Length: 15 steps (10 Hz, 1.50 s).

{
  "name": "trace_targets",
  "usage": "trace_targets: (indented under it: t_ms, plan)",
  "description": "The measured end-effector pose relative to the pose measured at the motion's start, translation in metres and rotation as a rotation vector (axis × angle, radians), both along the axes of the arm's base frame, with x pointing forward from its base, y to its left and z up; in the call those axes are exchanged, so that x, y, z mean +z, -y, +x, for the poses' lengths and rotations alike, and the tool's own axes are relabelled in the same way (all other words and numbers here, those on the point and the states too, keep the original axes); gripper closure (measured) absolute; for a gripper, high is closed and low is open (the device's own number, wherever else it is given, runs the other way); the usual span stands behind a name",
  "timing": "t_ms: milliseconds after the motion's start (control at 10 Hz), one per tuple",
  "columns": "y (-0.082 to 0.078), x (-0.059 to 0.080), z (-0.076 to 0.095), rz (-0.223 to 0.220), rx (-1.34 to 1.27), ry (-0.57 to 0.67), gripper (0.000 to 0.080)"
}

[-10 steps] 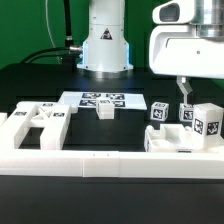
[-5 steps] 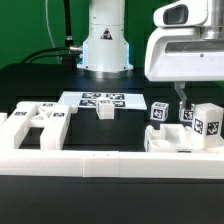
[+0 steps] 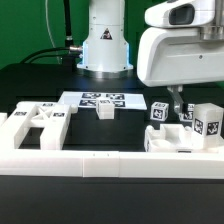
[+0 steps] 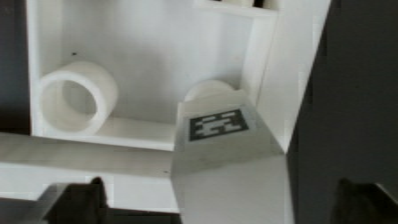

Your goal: Assemble chair

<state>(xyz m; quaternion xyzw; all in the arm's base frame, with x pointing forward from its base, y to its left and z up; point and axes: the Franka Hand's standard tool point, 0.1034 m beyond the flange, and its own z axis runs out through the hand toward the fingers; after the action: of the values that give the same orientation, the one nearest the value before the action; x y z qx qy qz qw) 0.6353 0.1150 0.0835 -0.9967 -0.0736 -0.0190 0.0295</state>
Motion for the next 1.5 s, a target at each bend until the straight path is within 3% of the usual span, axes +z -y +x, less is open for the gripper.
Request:
trace_targets:
  t_ms: [200, 500, 800, 1500]
  plan:
    - [0.000, 0.000, 0.000, 0.000, -0.001, 0.000, 0.0523]
    - [0.000, 0.000, 0.000, 0.003, -0.051, -0.003, 0.0518]
    - [0.001, 0.000, -0.001, 0.013, -0.404, -0.027, 0.0518]
    - [0.028, 0.002, 0.002, -0.006, -0.813, -0.028, 0.0515]
